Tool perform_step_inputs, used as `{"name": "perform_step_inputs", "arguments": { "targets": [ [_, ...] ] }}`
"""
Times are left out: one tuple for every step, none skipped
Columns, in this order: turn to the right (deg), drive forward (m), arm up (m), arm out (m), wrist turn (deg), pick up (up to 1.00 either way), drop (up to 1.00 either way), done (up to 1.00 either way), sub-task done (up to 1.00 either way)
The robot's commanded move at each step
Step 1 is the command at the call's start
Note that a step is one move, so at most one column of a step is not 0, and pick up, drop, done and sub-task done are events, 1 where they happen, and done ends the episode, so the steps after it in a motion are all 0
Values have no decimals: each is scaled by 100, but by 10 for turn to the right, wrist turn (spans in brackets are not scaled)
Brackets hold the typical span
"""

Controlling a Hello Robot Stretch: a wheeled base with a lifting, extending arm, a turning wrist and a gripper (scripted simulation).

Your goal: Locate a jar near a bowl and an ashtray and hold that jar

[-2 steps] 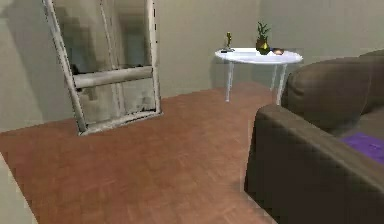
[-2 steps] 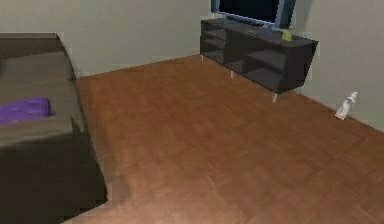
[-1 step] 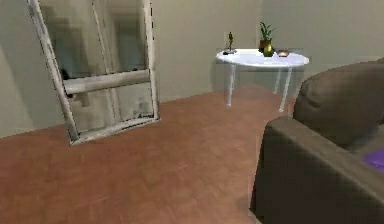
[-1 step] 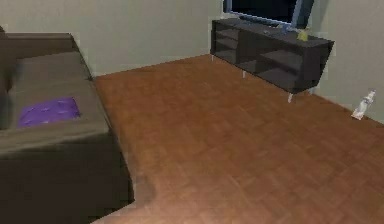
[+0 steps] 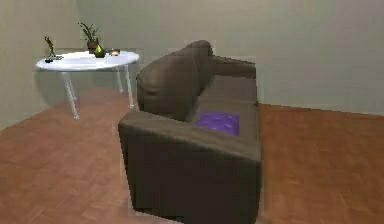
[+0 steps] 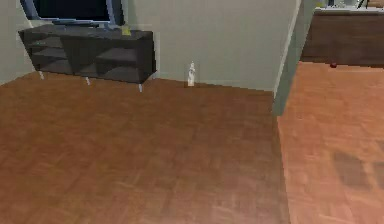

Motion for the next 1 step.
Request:
{"name": "perform_step_inputs", "arguments": {
  "targets": [
    [390,0,0,0,0,0,0,0,0]
  ]
}}
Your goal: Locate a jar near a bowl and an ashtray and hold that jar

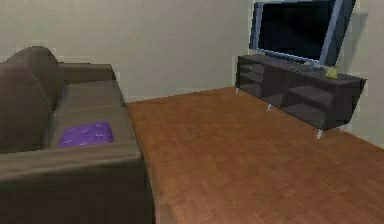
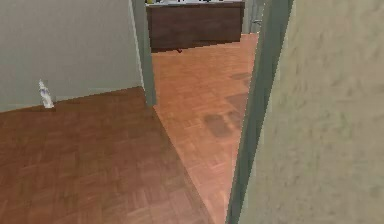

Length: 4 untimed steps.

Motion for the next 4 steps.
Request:
{"name": "perform_step_inputs", "arguments": {
  "targets": [
    [0,15,0,0,0,0,0,0,0],
    [-450,0,0,0,0,0,0,0,0],
    [-450,0,0,0,0,0,0,0,0],
    [-90,0,0,0,0,0,0,0,0]
  ]
}}
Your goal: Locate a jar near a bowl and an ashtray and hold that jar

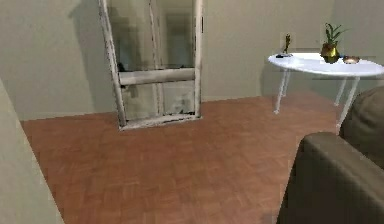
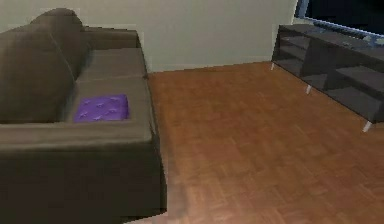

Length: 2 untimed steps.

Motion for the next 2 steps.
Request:
{"name": "perform_step_inputs", "arguments": {
  "targets": [
    [0,5,0,0,0,0,0,0,0],
    [-120,0,0,0,0,0,0,0,0]
  ]
}}
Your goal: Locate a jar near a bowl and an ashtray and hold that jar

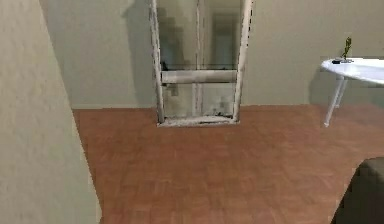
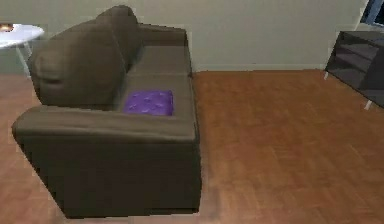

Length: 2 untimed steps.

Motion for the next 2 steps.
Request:
{"name": "perform_step_inputs", "arguments": {
  "targets": [
    [0,30,0,0,0,0,0,0,0],
    [150,0,0,0,0,0,0,0,0]
  ]
}}
